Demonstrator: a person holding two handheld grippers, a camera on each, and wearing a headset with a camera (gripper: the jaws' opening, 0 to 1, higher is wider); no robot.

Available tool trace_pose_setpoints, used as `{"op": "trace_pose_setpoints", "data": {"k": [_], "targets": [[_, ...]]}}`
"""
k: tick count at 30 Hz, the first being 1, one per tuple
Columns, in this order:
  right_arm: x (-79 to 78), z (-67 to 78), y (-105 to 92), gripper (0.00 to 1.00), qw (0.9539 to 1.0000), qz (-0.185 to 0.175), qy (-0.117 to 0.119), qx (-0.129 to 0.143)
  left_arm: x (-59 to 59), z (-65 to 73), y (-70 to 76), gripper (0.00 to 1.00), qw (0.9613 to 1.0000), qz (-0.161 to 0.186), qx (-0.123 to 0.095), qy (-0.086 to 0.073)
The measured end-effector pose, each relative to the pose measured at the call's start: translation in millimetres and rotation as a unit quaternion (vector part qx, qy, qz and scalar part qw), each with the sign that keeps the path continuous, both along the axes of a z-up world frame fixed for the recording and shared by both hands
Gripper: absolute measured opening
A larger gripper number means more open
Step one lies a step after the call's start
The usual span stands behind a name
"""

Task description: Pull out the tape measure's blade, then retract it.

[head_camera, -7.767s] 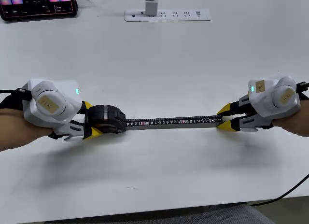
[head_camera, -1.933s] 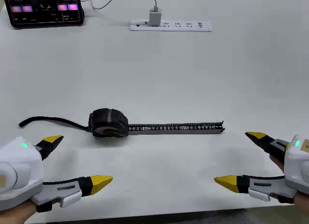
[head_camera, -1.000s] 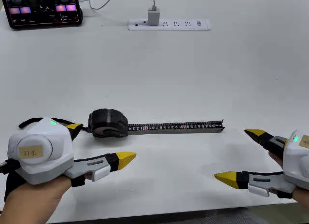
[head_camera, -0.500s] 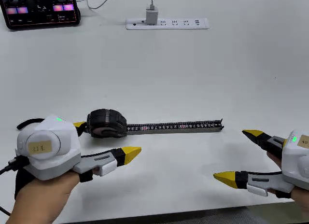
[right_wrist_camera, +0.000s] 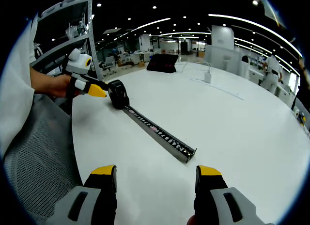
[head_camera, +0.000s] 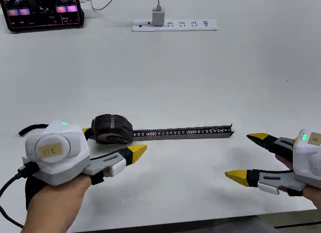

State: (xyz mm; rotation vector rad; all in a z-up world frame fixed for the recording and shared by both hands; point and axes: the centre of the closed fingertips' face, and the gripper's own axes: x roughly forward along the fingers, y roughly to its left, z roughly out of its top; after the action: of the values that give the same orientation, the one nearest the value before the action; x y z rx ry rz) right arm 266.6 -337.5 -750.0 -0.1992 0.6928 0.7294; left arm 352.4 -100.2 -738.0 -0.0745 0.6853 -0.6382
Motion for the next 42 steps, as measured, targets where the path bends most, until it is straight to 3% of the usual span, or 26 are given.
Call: {"op": "trace_pose_setpoints", "data": {"k": [3, 9, 15, 23, 31, 42], "targets": [[4.9, -1.8, -2.1, 0.59, 0.9998, 0.014, -0.002, -0.011, 1.7, -2.5, -0.1, 0.85, 0.9999, 0.008, 0.012, -0.003], [16.1, -2.2, -7.4, 0.55, 0.9992, 0.032, -0.003, -0.023, 6.3, -4.0, -0.4, 0.87, 0.9994, 0.034, 0.004, -0.001], [27.1, -3.2, -13.5, 0.5, 0.9979, 0.052, -0.004, -0.037, 10.1, -5.9, -0.4, 0.86, 0.9983, 0.056, 0.012, -0.008], [38.2, -9.1, -17.5, 0.44, 0.9953, 0.08, -0.003, -0.053, 17.2, -8.5, 6.7, 0.77, 0.9946, 0.099, 0.028, -0.015], [44.5, -14.6, -21.3, 0.38, 0.9911, 0.111, 0.0, -0.074, 23.7, -14.0, 13.4, 0.66, 0.9916, 0.123, 0.038, -0.012], [53.7, -18.2, -20.7, 0.32, 0.9864, 0.141, 0.001, -0.084, 29.6, -17.3, 16.9, 0.62, 0.9866, 0.16, 0.03, 0.001]]}}
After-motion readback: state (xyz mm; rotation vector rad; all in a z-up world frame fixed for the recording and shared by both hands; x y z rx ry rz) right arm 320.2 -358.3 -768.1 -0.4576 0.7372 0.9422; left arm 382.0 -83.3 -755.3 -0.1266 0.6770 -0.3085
